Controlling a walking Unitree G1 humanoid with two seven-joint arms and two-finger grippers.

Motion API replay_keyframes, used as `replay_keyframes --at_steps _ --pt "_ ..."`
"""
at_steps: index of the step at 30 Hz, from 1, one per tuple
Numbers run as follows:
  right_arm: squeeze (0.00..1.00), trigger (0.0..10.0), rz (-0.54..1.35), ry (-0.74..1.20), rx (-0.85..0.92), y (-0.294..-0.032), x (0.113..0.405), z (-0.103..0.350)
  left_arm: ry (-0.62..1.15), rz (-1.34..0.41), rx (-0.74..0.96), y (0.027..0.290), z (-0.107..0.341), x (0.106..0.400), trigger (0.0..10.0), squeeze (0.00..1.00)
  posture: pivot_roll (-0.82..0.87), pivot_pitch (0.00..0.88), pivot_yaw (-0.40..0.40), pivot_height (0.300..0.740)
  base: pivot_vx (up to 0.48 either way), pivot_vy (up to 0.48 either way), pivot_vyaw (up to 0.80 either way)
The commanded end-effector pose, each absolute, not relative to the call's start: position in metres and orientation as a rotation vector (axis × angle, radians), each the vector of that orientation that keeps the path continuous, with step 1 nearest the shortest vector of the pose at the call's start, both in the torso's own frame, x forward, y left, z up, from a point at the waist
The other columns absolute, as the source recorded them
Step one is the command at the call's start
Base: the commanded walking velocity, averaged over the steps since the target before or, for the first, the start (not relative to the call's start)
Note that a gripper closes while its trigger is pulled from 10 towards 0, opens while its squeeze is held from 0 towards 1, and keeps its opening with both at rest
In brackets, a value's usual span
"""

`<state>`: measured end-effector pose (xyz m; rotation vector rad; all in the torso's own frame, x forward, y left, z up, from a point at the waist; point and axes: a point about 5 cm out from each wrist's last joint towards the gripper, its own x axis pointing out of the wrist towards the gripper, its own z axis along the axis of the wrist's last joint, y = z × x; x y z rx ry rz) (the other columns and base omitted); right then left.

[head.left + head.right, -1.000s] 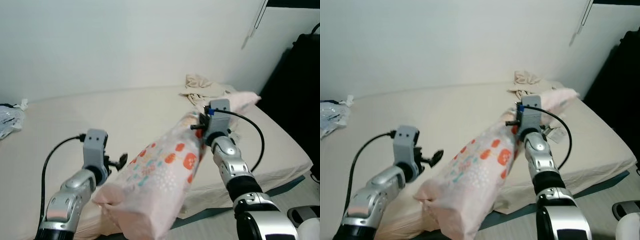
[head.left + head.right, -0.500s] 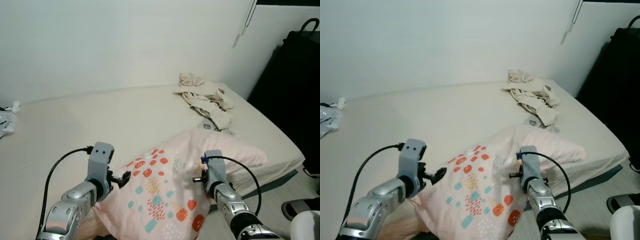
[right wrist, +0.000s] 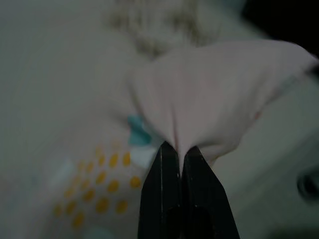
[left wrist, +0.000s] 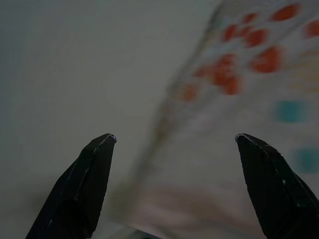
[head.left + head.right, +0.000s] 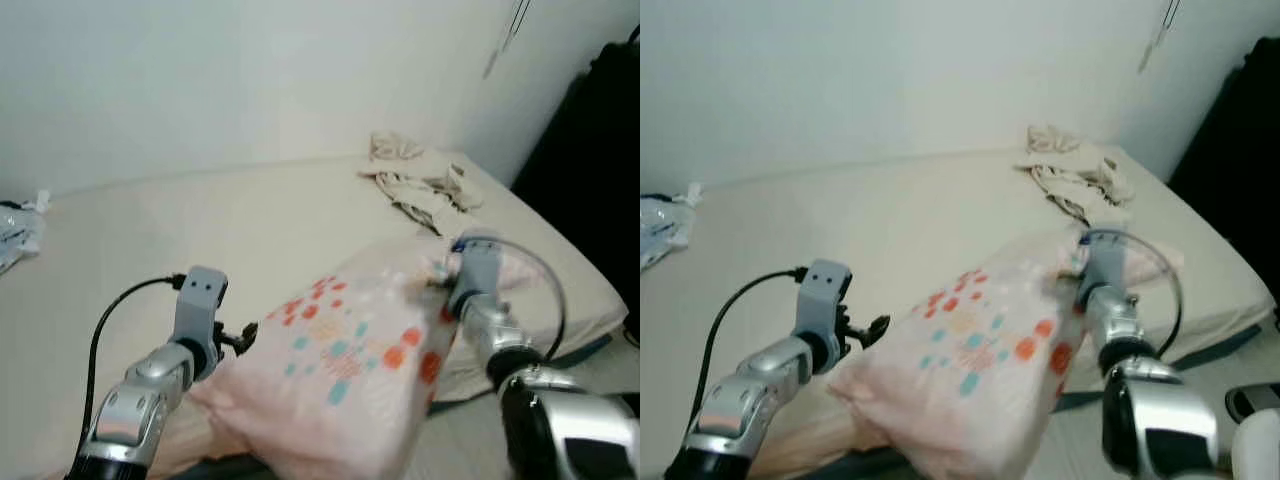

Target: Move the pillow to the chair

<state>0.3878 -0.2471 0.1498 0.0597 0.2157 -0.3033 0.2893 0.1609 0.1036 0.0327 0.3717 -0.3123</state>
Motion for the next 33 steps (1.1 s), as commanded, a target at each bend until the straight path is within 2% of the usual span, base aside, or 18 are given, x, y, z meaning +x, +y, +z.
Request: replay_keyframes --at_steps 1,2,3,4,7,12,14,19,24,26,29,31,32,33 --pt "0.00 10.0 -0.332 0.007 0.159 -0.256 0.400 0.202 0.359 -0.284 0.040 0.165 0.104 0.291 10.0 0.00 0.02 0.087 -0.083 0.740 0.000 0.000 0.00" --pt "0.00 10.0 -0.323 -0.069 0.198 -0.257 0.404 0.223 0.347 -0.277 0.033 0.165 0.106 0.292 10.0 0.00 0.02 0.087 -0.083 0.740 0.000 0.000 0.00" --pt "0.00 10.0 -0.323 -0.069 0.198 -0.257 0.404 0.223 0.347 -0.277 0.033 0.165 0.106 0.292 10.0 0.00 0.02 0.087 -0.083 0.740 0.000 0.000 0.00" --pt "0.00 10.0 -0.286 -0.204 0.242 -0.256 0.408 0.258 0.325 -0.257 0.013 0.167 0.108 0.292 10.0 0.00 0.02 0.088 -0.084 0.740 0.000 0.000 0.00" --pt "0.00 10.0 -0.244 -0.229 0.214 -0.250 0.410 0.265 0.317 -0.238 0.002 0.170 0.108 0.292 10.0 0.00 0.02 0.088 -0.084 0.740 0.000 0.000 0.00" --pt "0.00 10.0 -0.155 -0.025 0.007 -0.228 0.407 0.205 0.332 -0.242 0.011 0.169 0.103 0.290 10.0 0.00 0.02 0.094 -0.077 0.740 0.000 0.000 0.00" --pt "0.00 10.0 -0.162 0.053 0.011 -0.226 0.401 0.178 0.332 -0.239 0.011 0.169 0.102 0.290 10.0 0.00 0.02 0.095 -0.076 0.740 0.000 0.000 0.00" --pt "0.00 10.0 -0.174 0.133 0.021 -0.225 0.391 0.149 0.324 -0.218 0.009 0.172 0.103 0.291 10.0 0.00 0.02 0.095 -0.077 0.740 0.000 0.000 0.00" --pt "0.00 10.0 -0.086 0.152 0.034 -0.207 0.390 0.138 0.323 -0.194 0.012 0.175 0.103 0.293 10.0 0.00 0.02 0.092 -0.076 0.740 0.000 0.000 0.00" --pt "0.00 10.0 0.044 0.157 0.038 -0.184 0.390 0.133 0.329 -0.179 0.020 0.177 0.101 0.294 10.0 0.00 0.01 0.090 -0.075 0.740 0.000 0.000 0.00" --pt "0.00 10.0 0.094 0.159 0.032 -0.175 0.390 0.130 0.331 -0.173 0.024 0.178 0.100 0.294 10.0 0.00 0.01 0.087 -0.074 0.740 0.000 0.000 0.00" --pt "0.00 10.0 0.230 0.165 0.009 -0.145 0.386 0.123 0.330 -0.163 0.031 0.178 0.100 0.295 10.0 0.00 0.01 0.083 -0.071 0.740 0.000 0.000 0.00" --pt "0.00 10.0 0.343 0.165 -0.033 -0.115 0.380 0.115 0.327 -0.153 0.038 0.179 0.100 0.297 10.0 0.00 0.01 0.081 -0.068 0.740 0.000 0.000 0.00" --pt "0.00 10.0 0.401 0.159 -0.061 -0.098 0.377 0.112 0.326 -0.148 0.041 0.180 0.100 0.298 10.0 0.00 0.01 0.080 -0.067 0.740 0.000 0.000 0.00"
